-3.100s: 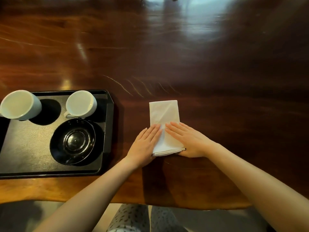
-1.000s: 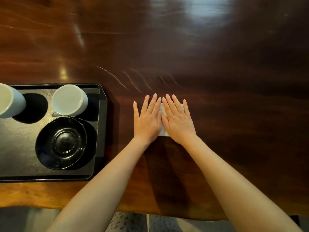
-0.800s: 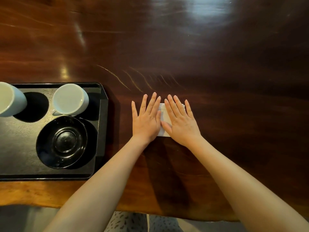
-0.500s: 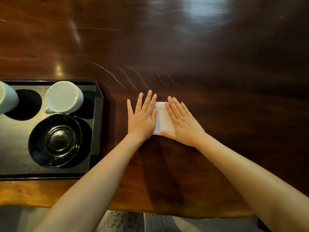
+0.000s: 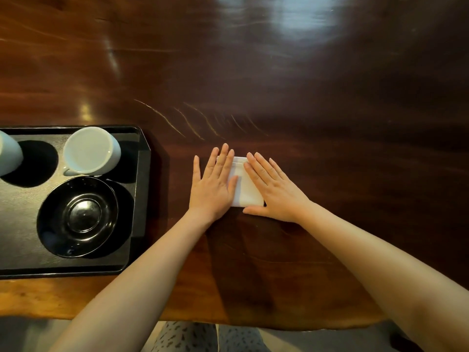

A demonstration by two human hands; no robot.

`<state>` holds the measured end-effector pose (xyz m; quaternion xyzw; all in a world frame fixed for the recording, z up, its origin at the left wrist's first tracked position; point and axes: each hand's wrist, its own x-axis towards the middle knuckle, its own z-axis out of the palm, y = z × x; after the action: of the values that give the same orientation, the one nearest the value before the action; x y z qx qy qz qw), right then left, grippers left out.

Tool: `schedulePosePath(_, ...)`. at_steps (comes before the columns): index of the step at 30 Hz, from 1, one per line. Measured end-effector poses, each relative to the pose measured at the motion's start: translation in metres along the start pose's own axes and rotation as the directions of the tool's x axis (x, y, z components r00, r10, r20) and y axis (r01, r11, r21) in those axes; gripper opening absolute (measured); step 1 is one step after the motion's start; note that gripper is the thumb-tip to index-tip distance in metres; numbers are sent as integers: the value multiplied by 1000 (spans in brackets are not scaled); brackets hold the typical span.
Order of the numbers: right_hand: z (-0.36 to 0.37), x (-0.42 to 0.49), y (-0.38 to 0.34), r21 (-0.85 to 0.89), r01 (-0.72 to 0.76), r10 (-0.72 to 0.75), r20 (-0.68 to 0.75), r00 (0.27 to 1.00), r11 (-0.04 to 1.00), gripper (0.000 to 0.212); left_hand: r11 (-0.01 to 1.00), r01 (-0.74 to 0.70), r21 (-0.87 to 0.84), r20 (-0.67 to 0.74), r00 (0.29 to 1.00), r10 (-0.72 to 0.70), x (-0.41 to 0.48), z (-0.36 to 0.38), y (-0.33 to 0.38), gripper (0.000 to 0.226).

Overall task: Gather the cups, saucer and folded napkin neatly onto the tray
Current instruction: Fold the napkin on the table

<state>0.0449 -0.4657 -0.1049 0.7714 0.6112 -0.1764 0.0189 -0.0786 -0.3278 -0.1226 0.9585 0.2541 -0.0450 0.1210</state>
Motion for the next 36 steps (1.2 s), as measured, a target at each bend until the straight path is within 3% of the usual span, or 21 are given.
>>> schedulePosePath(3, 2, -10, -2, -29, -20, 19, -33, 999, 999, 90, 1000, 15, -9, 7, 1000, -15, -2, -1, -2, 56)
schedulePosePath(6, 1, -18, -16, -142, -67, 44, -160, 986, 988, 80, 999, 37, -27, 19, 999, -36, -1, 0, 2, 57)
schedulePosePath(10, 6, -24, -38, -210, 71, -151, -395, 906, 975, 28, 999, 32, -5, 21, 999, -32, -1, 2, 1, 57)
schedulePosePath(13, 10, -25, -42, -248, 97, -197, -418, 887, 964, 7, 999, 32, 10, 33, 999, -32, 0, 2, 2, 56)
schedulePosePath(19, 7, -27, -39, -186, 96, -178, -498, 849, 978, 16, 998, 25, 61, 100, 995, -31, 0, -5, 4, 56)
schedulePosePath(23, 7, -27, -41, -55, 43, -63, -447, 893, 998, 13, 998, 6, 64, 166, 986, -16, 2, -14, 1, 59)
schedulePosePath(26, -2, -28, -39, 133, 2, 52, -398, 916, 991, 11, 981, -194, 23, 56, 980, 193, -14, -24, 1, 72)
schedulePosePath(28, -11, -27, -37, 211, -2, 81, -364, 928, 977, 9, 915, -403, -3, 37, 914, 403, -28, -25, -2, 77)
schedulePosePath(30, -18, -26, -34, 282, -40, 134, -324, 937, 958, 13, 875, -485, -21, 87, 871, 484, -35, -21, -7, 63)
schedulePosePath(32, -22, -28, -31, 343, -49, 158, -298, 941, 938, 18, 886, -463, -33, 11, 886, 463, -31, -20, -9, 47)
schedulePosePath(36, -24, -27, -28, 379, -73, 178, -251, 952, 922, 24, 905, -424, -44, -52, 905, 422, -22, -29, 3, 41)
